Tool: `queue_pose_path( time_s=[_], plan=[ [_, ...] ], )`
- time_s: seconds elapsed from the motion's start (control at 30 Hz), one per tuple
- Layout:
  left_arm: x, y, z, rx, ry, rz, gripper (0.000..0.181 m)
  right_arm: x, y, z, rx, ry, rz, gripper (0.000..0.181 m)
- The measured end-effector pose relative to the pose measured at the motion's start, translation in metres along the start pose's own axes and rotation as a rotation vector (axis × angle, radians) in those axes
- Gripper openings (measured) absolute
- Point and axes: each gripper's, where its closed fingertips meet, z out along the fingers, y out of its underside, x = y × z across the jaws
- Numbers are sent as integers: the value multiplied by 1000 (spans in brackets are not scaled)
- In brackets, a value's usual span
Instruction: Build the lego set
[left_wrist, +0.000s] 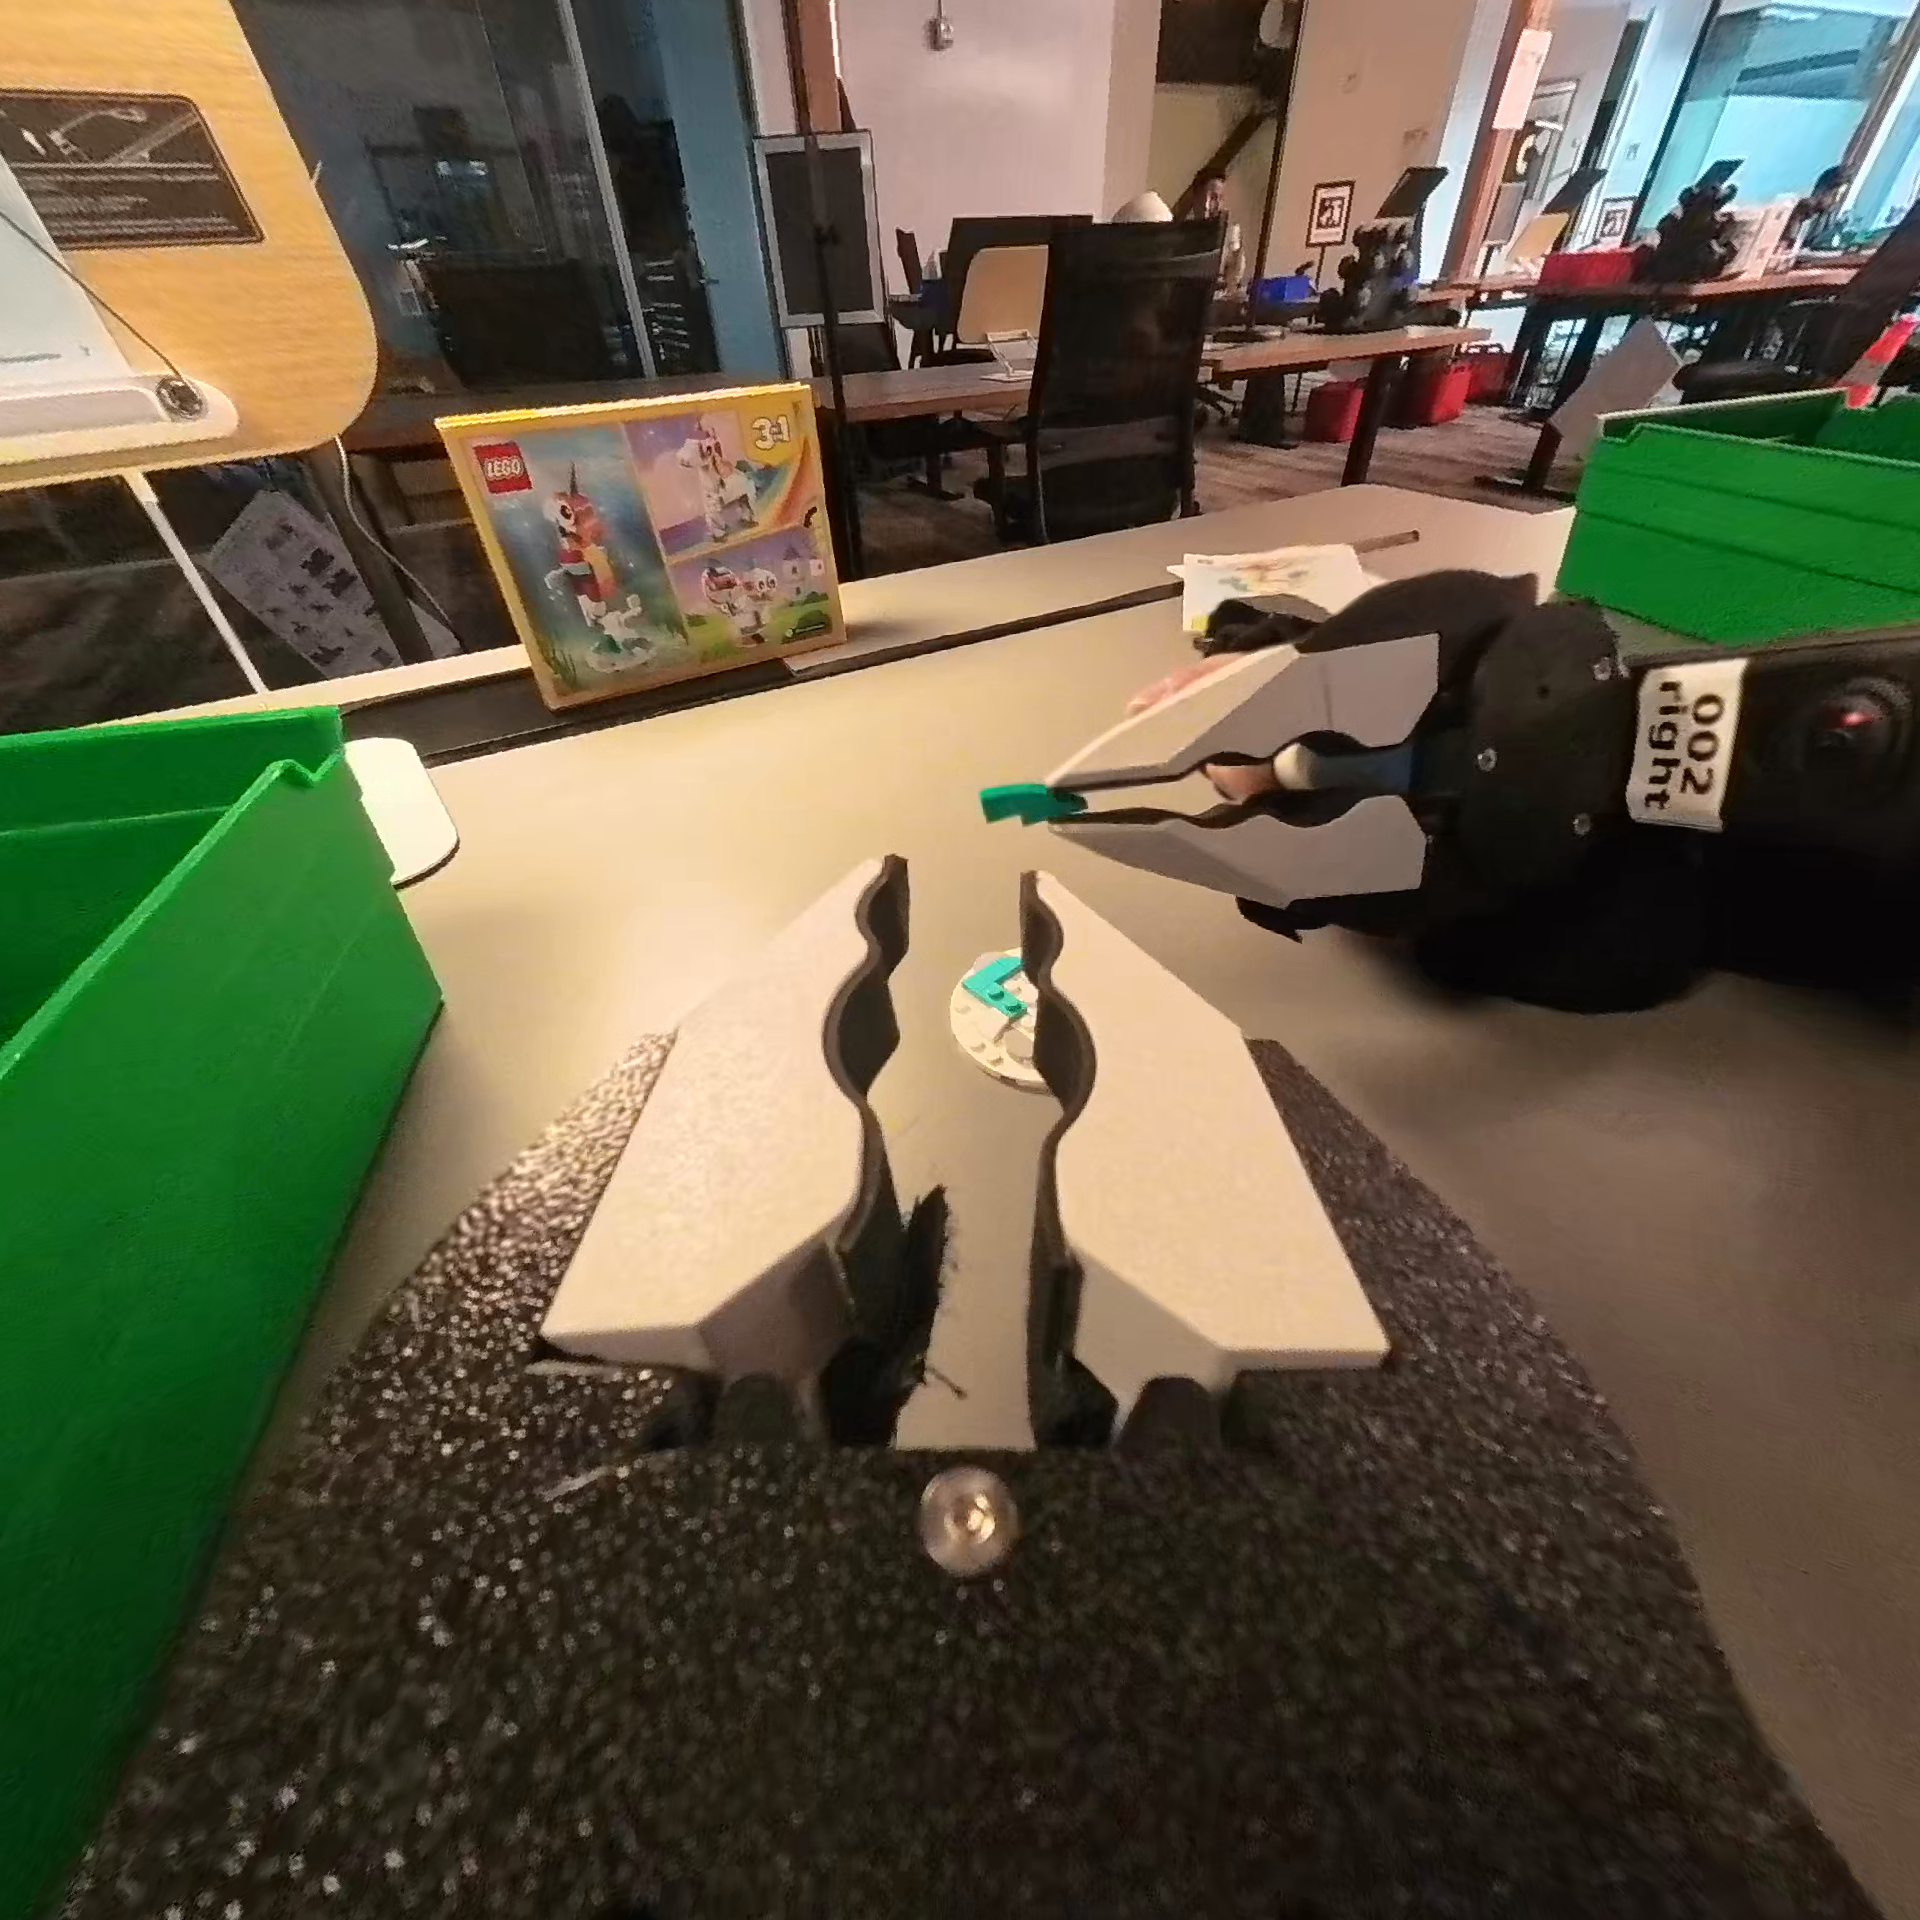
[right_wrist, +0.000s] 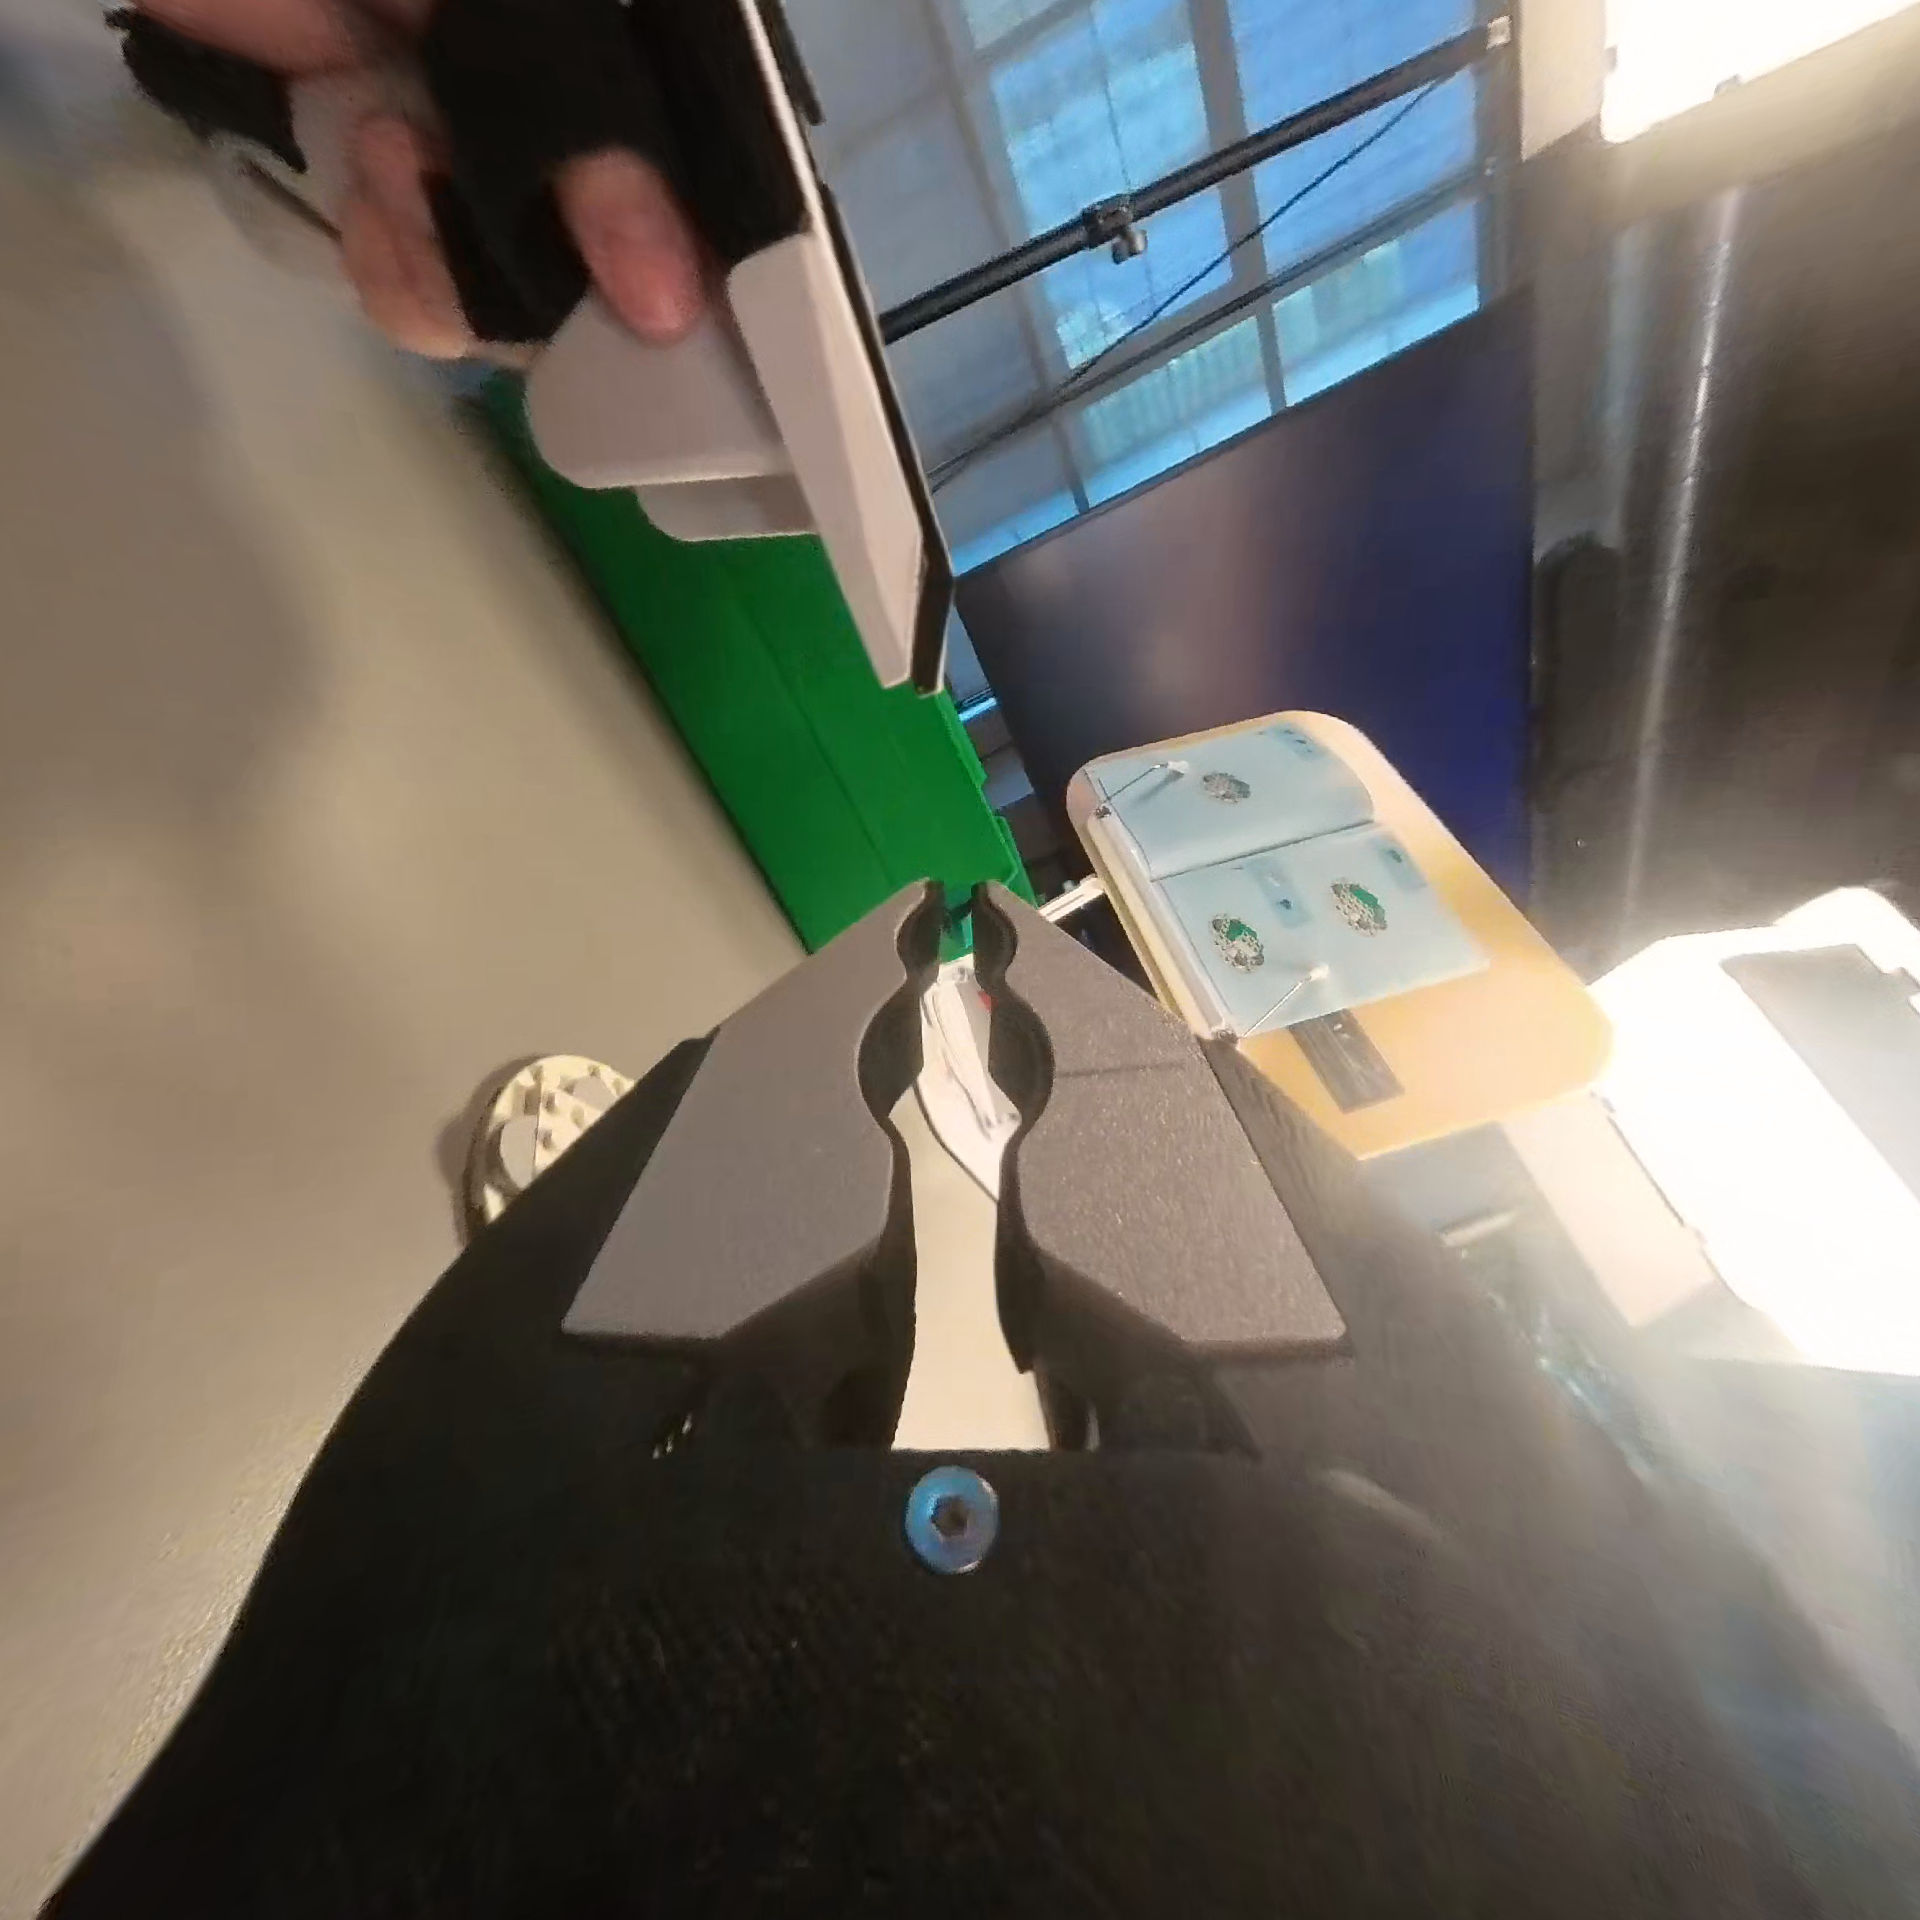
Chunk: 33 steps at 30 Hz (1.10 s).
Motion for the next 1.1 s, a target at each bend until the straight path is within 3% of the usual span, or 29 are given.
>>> queue_pose_path(
  time_s=[0.43,0.6,0.8,0.93,1.1],
  plan=[
    [-6,4,-1,-3,-48,-12,13,8,10,-4,-25,54,-70,5],
    [-6,0,0,-6,-59,-20,33,17,4,-7,-12,120,-115,4],
    [2,-10,8,9,9,-282,38,3,-5,-2,-17,113,-353,4],
    [8,-17,12,43,142,-533,45,-3,-13,-3,10,103,-400,3],
    [11,-1,22,-15,217,-740,46,-4,-25,-5,52,118,-426,4]
  ],
)
